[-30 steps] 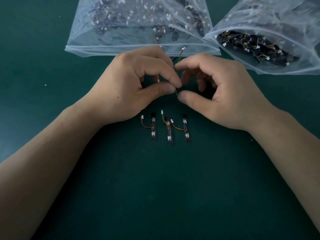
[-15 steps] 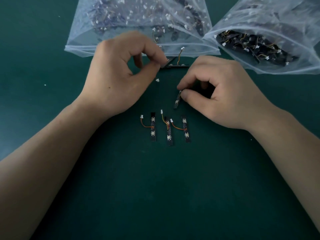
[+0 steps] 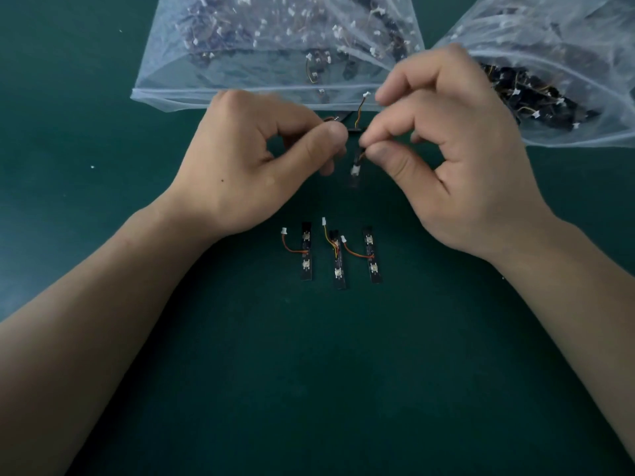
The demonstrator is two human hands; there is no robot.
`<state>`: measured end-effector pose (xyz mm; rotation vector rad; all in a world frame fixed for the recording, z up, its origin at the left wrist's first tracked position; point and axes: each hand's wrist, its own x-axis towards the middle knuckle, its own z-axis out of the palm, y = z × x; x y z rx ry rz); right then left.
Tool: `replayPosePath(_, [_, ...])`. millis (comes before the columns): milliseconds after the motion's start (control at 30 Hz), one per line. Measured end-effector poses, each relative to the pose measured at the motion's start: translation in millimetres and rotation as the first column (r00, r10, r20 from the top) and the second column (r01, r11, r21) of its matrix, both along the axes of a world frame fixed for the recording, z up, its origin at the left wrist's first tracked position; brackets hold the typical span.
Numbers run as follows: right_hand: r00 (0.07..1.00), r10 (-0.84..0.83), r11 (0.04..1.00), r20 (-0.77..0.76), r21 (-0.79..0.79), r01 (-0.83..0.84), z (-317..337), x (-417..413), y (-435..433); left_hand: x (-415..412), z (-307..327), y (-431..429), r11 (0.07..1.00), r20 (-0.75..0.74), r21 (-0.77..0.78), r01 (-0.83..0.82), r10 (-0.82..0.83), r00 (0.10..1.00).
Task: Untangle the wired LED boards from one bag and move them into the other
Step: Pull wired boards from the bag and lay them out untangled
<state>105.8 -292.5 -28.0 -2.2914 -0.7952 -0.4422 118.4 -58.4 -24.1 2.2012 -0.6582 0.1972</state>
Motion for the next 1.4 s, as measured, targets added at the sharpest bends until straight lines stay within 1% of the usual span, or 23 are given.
replayPosePath(67, [0.999, 0.006, 0.999, 0.044, -0.034, -0.005, -1.5, -0.3, 0.4, 1.0, 0.6, 2.1, 0.998, -0.041, -0.011, 0.059, -0.059, 0.997])
replayPosePath(167, [0.999, 0.011, 0.998, 0.033, -0.062, -0.009, -5.2, -1.3, 1.9, 0.3, 1.8, 2.6, 0.992, -0.136, -0.015, 0.122, -0.123, 0.983])
replayPosePath(267, [0.999, -0.001, 0.999, 0.037, -0.042, 0.002, -5.5, -0.4, 3.5, -1.1, 0.5, -0.2, 0.995, -0.198, 0.013, 0.101, -0.096, 0.975])
replayPosePath(333, [0.999, 0.000, 0.999, 0.032, -0.041, 0.001, -5.3, -1.2, 5.3, -0.5, -0.1, -0.7, 0.996, -0.223, 0.006, 0.084, -0.081, 0.972])
replayPosePath(500, [1.000, -0.015, 1.000, -0.023, -0.023, 0.014, -6.7, -5.4, 9.0, 0.8, 1.2, -0.1, 0.999, -0.278, -0.008, 0.033, -0.034, 0.960])
replayPosePath(633, [0.997, -0.059, 0.998, -0.045, -0.028, 0.058, -6.3, -4.5, 7.8, 1.0, 1.3, -0.7, 1.000, -0.282, 0.003, -0.006, 0.007, 0.959])
replayPosePath(767, [0.995, -0.094, 0.994, -0.013, -0.055, 0.093, -6.3, -4.8, 9.4, 1.7, -0.2, -2.5, 0.999, -0.273, -0.003, -0.032, 0.030, 0.961])
replayPosePath(967, [0.986, -0.153, 0.988, -0.063, -0.003, 0.153, -5.8, -6.4, 11.3, 3.4, -1.2, -3.5, 0.998, -0.242, -0.012, -0.066, 0.061, 0.968])
replayPosePath(1100, [0.985, -0.155, 0.985, -0.078, 0.068, 0.160, -6.9, -5.8, 9.8, 5.0, -1.6, -1.3, 0.996, -0.250, -0.078, -0.044, 0.023, 0.968])
replayPosePath(1233, [0.975, -0.164, 0.979, -0.149, 0.100, 0.179, -7.9, -3.1, 8.7, 5.1, -2.8, 0.0, 0.998, -0.244, -0.060, 0.025, -0.039, 0.969])
replayPosePath(1300, [0.974, -0.146, 0.981, -0.174, 0.103, 0.165, -8.2, -3.2, 8.9, 5.7, -3.5, 0.4, 0.996, -0.254, -0.082, 0.042, -0.062, 0.965])
replayPosePath(1400, [0.978, -0.113, 0.986, -0.177, 0.102, 0.132, -7.7, -2.9, 8.6, 6.5, -4.4, 1.8, 0.993, -0.275, -0.087, 0.075, -0.096, 0.957])
